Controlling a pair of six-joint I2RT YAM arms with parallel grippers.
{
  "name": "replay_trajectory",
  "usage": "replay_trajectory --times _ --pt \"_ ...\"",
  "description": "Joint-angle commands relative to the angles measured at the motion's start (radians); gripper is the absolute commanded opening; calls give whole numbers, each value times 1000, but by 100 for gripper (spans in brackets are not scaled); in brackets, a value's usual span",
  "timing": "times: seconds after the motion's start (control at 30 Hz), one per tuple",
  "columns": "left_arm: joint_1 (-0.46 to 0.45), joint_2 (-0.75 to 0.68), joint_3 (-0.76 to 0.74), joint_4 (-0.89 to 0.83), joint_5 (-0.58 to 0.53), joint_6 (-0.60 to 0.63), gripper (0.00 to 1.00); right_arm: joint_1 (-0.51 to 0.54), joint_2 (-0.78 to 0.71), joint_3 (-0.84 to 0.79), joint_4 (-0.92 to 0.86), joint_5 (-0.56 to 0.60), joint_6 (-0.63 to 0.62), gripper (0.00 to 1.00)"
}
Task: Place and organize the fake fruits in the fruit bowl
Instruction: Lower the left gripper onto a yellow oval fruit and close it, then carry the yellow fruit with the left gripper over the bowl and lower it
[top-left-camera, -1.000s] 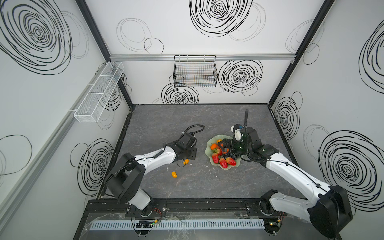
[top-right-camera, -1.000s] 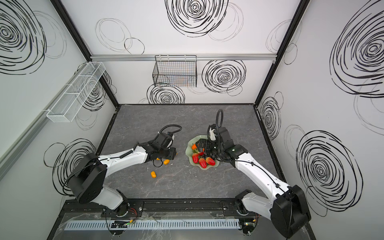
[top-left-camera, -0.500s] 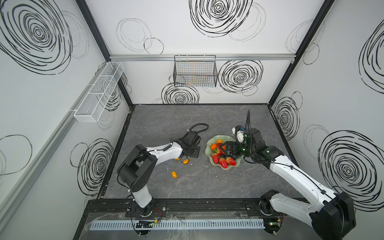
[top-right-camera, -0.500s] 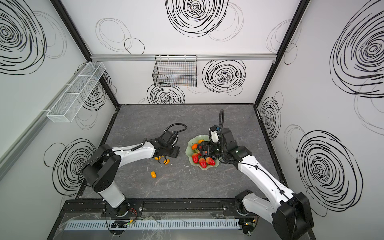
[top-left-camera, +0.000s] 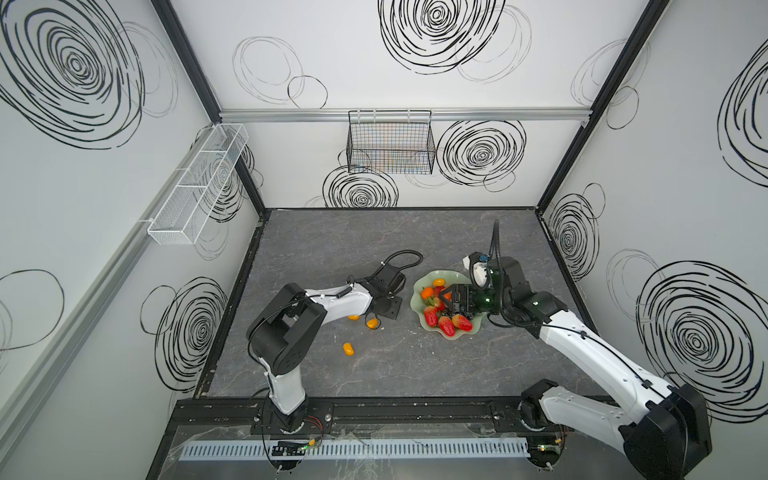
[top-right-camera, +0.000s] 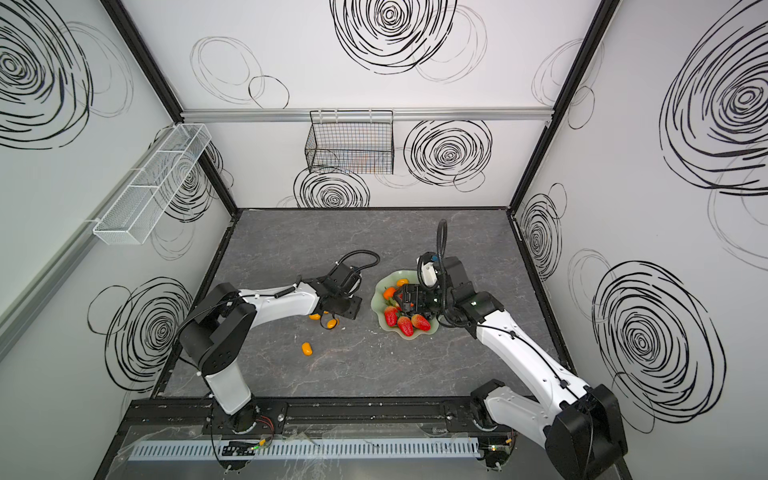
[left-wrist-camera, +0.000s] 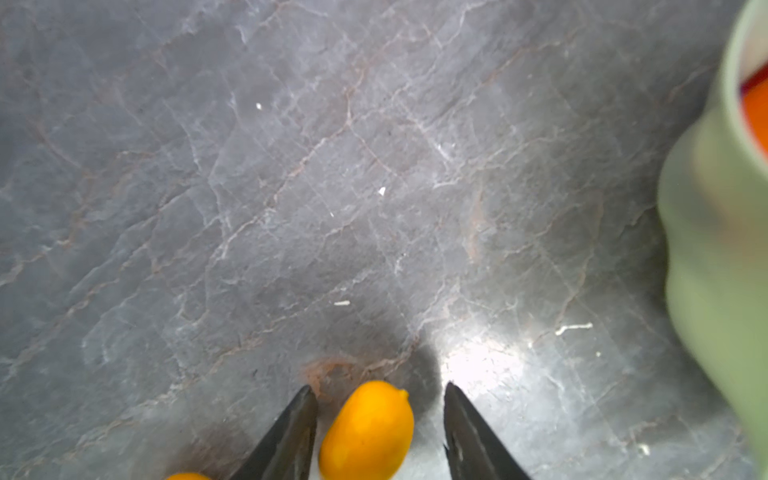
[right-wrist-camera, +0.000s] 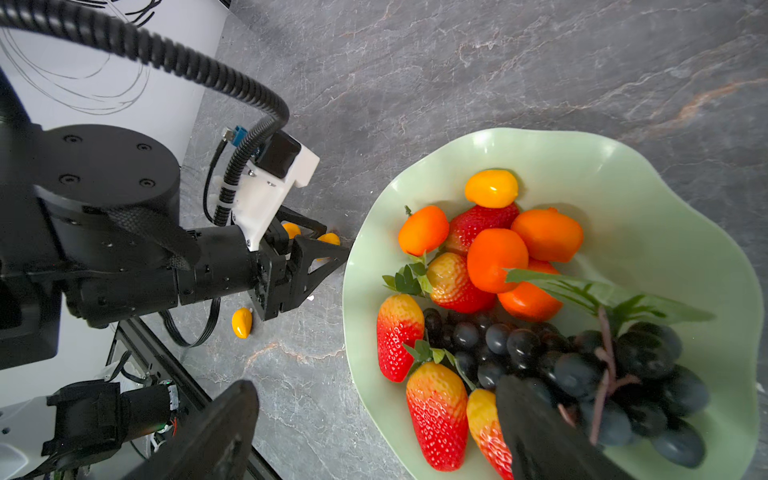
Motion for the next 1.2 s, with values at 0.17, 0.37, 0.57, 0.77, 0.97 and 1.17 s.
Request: replay_trajectory --times 0.17,0.37,0.57,0.77,0.97,1.17 --pt "-22 15 19 -28 -52 10 44 -5 -4 19 13 -3 -14 94" --pt "-22 15 14 -28 -65 1 40 -4 -3 18 15 -5 -14 94" --pt "-22 12 13 -25 -63 -2 35 -3 -9 16 16 2 -14 94" --pt "-21 -17 -17 -9 -58 -28 30 -3 -16 12 16 8 -14 93" --pt "-21 -93 -90 39 -27 -84 28 8 -53 -13 62 6 -12 93" --pt "-32 -191 -114 20 -25 -100 28 11 -92 -43 99 30 10 93"
